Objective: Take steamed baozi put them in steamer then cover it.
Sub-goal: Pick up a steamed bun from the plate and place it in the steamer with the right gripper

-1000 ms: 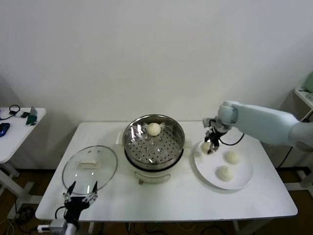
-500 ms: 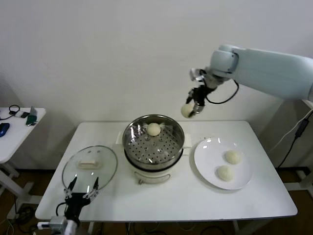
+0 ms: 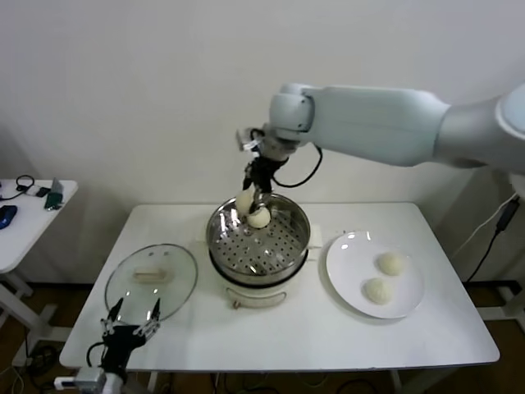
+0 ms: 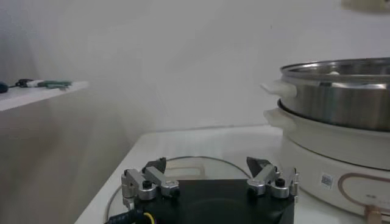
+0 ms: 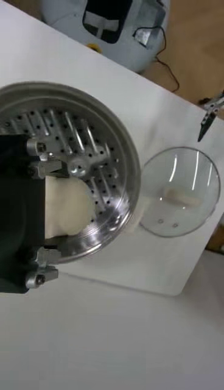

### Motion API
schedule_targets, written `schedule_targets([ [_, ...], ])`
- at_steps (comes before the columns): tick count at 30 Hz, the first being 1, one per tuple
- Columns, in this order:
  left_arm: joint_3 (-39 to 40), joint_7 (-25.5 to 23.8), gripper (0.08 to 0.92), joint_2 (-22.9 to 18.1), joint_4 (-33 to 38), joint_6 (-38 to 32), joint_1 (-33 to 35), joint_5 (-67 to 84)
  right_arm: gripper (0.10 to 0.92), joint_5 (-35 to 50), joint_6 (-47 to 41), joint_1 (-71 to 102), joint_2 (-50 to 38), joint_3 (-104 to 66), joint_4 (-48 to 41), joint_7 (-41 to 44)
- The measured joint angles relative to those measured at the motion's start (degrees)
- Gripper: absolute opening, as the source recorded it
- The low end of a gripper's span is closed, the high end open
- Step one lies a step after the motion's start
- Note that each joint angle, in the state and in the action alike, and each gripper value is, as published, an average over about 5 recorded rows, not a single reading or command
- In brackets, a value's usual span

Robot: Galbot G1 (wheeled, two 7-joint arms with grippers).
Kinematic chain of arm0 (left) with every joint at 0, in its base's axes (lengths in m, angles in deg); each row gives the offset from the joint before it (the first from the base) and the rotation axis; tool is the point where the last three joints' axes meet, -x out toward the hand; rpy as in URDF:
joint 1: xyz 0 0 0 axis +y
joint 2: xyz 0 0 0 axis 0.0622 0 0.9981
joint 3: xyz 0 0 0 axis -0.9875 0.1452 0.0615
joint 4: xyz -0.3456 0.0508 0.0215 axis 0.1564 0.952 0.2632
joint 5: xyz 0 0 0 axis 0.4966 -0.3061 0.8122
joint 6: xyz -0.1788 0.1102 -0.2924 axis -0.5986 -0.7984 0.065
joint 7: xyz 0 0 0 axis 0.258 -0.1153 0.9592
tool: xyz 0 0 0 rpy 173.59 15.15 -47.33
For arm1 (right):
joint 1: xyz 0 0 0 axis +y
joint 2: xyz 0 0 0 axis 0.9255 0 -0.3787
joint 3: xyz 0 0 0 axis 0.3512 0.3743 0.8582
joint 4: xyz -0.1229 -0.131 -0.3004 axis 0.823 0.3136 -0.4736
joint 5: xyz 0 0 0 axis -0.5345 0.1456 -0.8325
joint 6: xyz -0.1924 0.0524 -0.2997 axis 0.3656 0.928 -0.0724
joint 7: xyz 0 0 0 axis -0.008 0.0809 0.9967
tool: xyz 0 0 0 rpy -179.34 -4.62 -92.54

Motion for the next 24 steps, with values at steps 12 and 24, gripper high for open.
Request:
schedule_targets([
  [12,0.3,0.1,0.823,-0.6,-0.1,0.0,0.1,0.0,0.636,-4.4,-0.1,8.7,5.6,0.0,-6.3,-1.7],
  [24,0.2,0.1,0.823,-0.7,-0.1,0.0,0.2,0.0,0.686,-7.6,0.3,13.9,8.1,-1.9,-11.4,-2.4],
])
